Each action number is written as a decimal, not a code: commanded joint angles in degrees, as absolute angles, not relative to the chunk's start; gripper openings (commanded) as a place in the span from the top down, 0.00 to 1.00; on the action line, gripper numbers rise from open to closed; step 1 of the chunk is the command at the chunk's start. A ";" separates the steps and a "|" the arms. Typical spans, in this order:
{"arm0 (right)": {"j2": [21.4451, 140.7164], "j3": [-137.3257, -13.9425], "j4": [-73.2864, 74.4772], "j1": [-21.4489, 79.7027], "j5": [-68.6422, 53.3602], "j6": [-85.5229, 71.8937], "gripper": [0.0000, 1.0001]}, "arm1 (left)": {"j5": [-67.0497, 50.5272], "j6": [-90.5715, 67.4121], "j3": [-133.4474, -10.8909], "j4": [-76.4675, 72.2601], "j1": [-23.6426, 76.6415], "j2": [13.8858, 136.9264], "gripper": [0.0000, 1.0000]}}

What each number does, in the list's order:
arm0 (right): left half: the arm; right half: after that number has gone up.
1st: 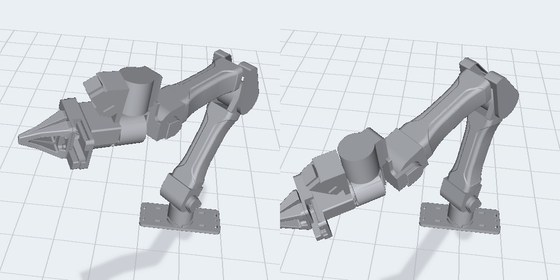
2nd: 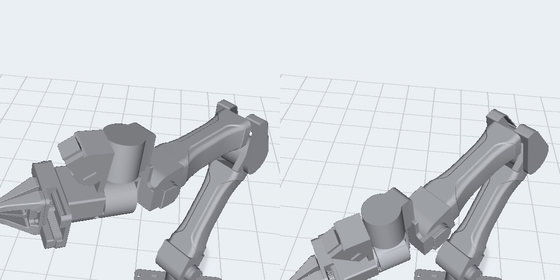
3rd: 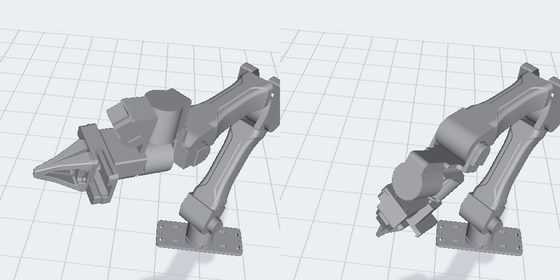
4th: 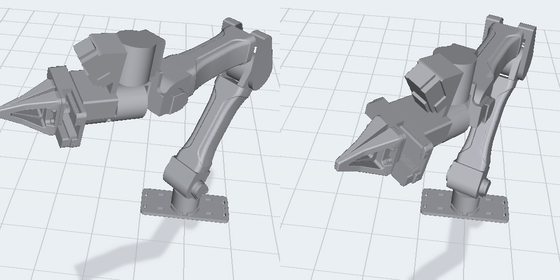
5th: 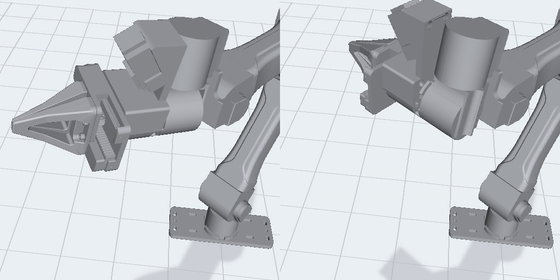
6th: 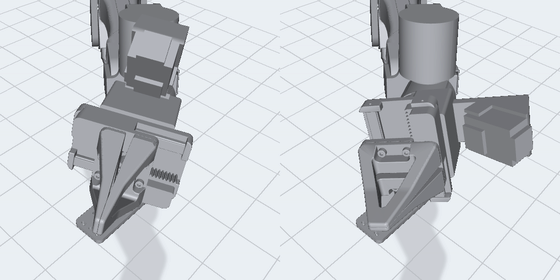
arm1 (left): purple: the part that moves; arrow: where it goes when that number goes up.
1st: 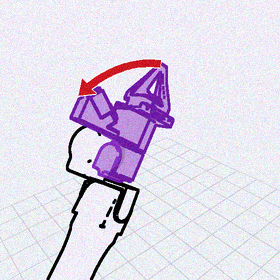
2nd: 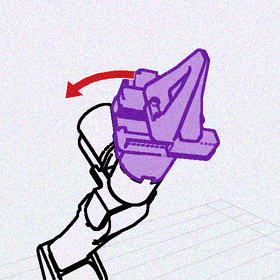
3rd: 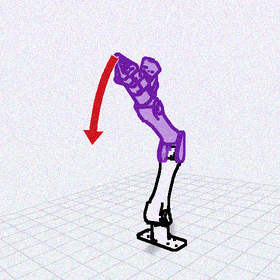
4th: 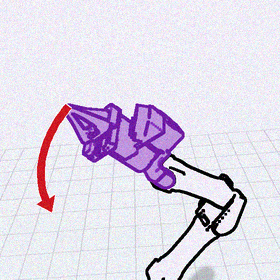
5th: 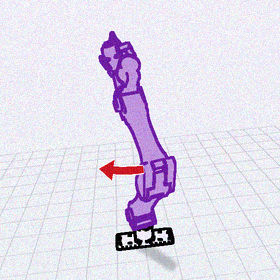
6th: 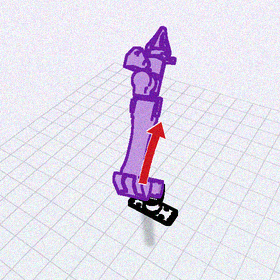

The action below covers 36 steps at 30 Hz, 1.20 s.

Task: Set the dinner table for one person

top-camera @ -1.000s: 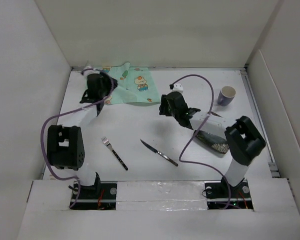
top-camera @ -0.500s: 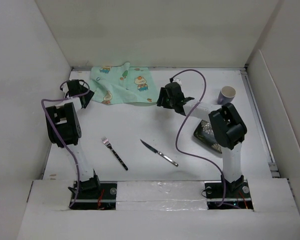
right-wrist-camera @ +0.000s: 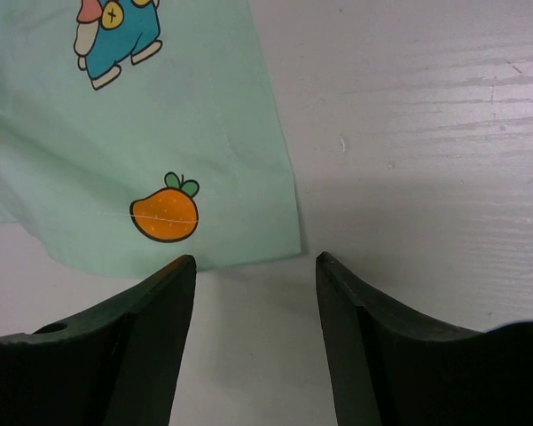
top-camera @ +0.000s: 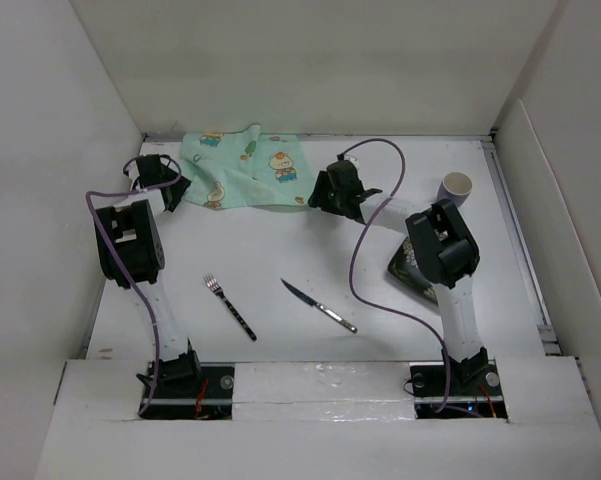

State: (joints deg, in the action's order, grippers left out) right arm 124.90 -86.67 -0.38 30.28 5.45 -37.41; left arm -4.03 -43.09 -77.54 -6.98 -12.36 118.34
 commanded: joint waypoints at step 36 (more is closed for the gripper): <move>94.92 -68.20 -10.38 27.07 16.08 -26.28 1.00 | -4.04 -39.29 -68.12 -8.34 4.56 102.12 0.56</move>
State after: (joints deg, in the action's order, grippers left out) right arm 92.58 -69.93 -11.20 27.55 14.72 -27.29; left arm -2.96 -39.31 -72.88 -10.90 1.37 96.36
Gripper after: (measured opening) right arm 0.011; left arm 0.428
